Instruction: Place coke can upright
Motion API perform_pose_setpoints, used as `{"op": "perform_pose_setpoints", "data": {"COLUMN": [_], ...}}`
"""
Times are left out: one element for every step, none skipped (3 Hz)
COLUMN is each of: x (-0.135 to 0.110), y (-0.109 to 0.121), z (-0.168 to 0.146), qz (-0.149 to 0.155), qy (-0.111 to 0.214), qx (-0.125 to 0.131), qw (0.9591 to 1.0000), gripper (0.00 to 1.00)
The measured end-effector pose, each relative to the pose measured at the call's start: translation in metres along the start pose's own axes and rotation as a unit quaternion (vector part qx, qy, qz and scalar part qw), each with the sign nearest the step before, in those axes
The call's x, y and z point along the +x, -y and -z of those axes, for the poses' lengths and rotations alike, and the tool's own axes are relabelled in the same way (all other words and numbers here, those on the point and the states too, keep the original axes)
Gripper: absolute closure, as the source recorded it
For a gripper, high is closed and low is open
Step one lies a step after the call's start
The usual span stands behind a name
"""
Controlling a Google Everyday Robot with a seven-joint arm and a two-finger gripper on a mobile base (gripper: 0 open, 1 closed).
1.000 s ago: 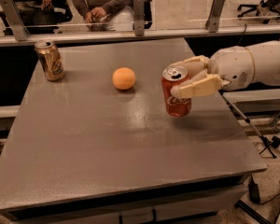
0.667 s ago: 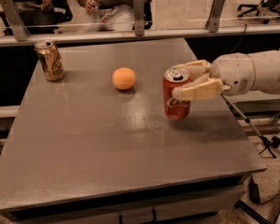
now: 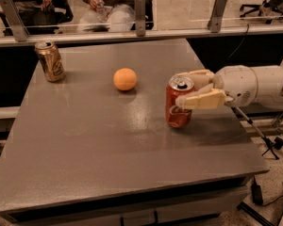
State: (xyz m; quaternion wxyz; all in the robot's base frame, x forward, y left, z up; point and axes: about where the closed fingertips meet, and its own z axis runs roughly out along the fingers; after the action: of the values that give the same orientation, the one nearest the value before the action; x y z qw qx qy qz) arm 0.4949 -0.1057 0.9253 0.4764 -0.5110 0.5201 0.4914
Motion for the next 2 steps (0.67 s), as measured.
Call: {"op": "perform_pose_setpoints", "data": {"x": [0.0061,0.0096], "y": [-0.0031,-0.005], "z": [-0.0004,-0.0009], "qz": [0.009,0.016], "qy": [0.006,0.009], "qx": [-0.004,-0.011], "qw": [0.9999,0.9998], "gripper": [0.85,0.62]}}
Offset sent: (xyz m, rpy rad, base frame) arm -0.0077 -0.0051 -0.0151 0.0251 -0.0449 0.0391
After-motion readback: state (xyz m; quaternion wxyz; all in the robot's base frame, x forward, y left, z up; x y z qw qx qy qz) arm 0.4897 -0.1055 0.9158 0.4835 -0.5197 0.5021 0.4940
